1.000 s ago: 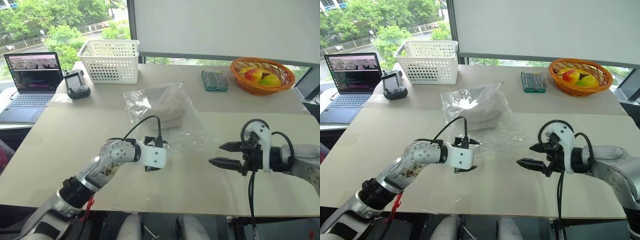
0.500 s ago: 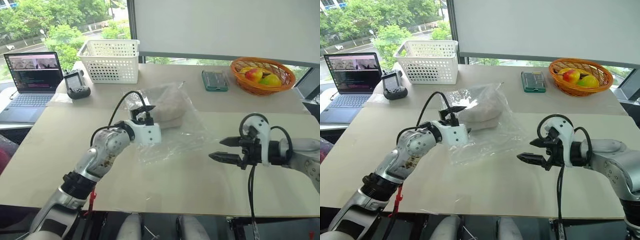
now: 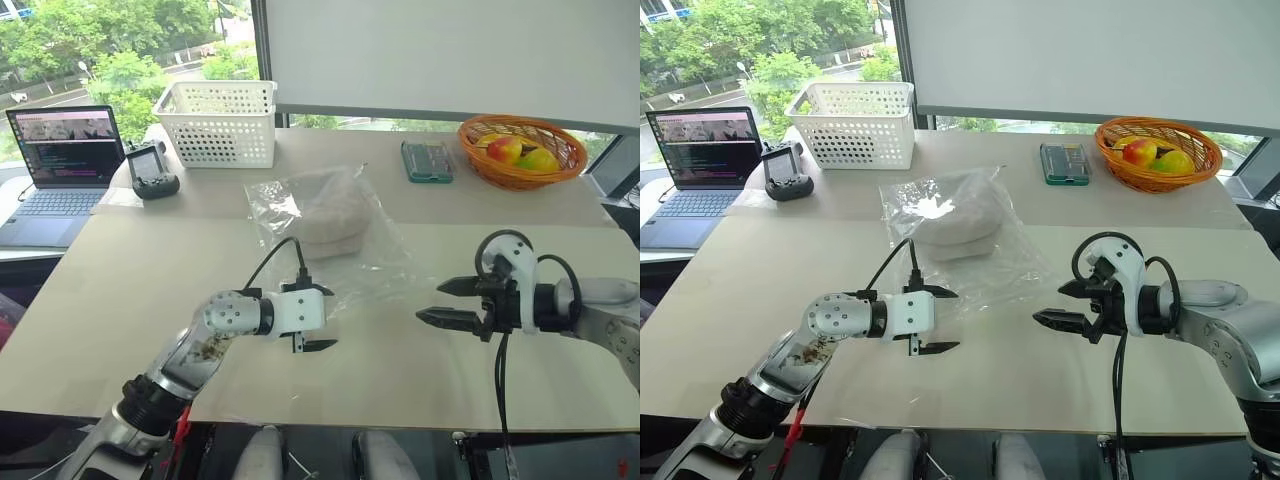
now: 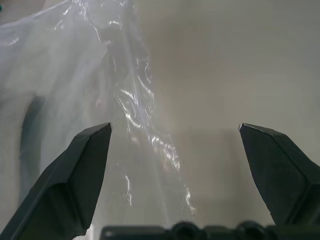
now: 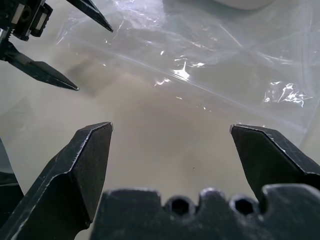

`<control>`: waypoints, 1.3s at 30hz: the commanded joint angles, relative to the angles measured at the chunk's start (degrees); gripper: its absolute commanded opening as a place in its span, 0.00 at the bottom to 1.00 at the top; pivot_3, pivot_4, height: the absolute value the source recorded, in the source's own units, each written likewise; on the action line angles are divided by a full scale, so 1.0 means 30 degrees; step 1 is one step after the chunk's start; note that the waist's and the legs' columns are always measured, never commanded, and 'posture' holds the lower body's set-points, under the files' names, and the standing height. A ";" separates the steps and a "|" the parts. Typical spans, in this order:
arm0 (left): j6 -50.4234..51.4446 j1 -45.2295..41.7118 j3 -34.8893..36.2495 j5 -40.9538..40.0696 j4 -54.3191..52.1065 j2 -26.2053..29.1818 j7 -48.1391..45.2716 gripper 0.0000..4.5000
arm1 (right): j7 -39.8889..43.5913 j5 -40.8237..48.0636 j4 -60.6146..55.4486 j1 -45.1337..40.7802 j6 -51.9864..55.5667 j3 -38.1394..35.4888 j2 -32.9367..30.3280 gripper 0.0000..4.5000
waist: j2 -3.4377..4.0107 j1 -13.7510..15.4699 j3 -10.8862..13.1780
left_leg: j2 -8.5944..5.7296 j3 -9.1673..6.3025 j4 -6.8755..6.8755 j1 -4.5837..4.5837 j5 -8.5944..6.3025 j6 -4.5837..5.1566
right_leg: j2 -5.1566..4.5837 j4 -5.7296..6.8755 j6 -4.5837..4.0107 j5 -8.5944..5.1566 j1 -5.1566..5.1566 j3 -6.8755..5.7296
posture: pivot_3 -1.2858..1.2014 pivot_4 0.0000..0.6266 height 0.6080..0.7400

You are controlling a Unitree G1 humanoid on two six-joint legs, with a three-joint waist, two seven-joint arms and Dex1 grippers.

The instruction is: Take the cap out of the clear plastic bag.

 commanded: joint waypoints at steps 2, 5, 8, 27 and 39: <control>-0.3476 -0.0895 -0.0250 0.2936 0.1661 0.0440 0.2368 0.97 | -0.0130 0.0175 -0.0640 0.0081 -0.0123 -0.0792 -0.0076 1.00 | 0.0000 0.0024 0.0000 | -0.0001 -0.0001 0.0000 -0.0006 0.0000 0.0000 | 0.0000 0.0000 -0.0001 0.0002 -0.0004 0.0000 | 0.52 0.24 1.00; -0.4760 -0.1477 0.0360 0.3631 0.2636 0.0064 0.4007 0.97 | -0.0106 0.0235 -0.0683 0.0151 -0.0103 -0.0858 -0.0117 1.00 | -0.0001 0.0037 0.0001 | -0.0003 0.0001 0.0000 -0.0003 0.0000 0.0000 | -0.0007 -0.0001 0.0001 0.0002 0.0002 0.0001 | 0.52 0.24 1.00; -0.5586 -0.2208 0.1381 0.3704 0.2830 -0.0525 0.5712 0.97 | -0.0076 0.0163 -0.0551 0.0087 -0.0167 -0.0724 -0.0109 1.00 | -0.0003 0.0031 0.0002 | -0.0001 0.0001 0.0001 -0.0008 0.0000 0.0000 | -0.0006 -0.0001 0.0002 0.0002 -0.0006 0.0001 | 0.52 0.24 1.00; -0.2807 -0.1315 0.2197 -0.1447 0.0780 -0.1466 0.1723 0.97 | 0.0054 -0.0369 0.0013 -0.0571 -0.0480 -0.0008 0.0405 1.00 | 0.0001 -0.0026 0.0000 | -0.0007 0.0002 0.0002 -0.0013 0.0000 -0.0001 | -0.0004 0.0001 -0.0095 0.0065 -0.0007 -0.0001 | 0.52 0.24 1.00; -0.2060 0.0084 0.0680 -0.0774 0.0802 -0.0021 -0.0173 0.97 | -0.0323 -0.0263 -0.0538 0.0029 -0.0189 -0.0503 0.0541 1.00 | 0.0002 0.0012 -0.0001 | 0.0011 0.0005 0.0002 -0.0006 -0.0007 0.0010 | 0.0013 -0.0011 -0.0009 0.0001 -0.0003 0.0000 | 0.52 0.24 1.00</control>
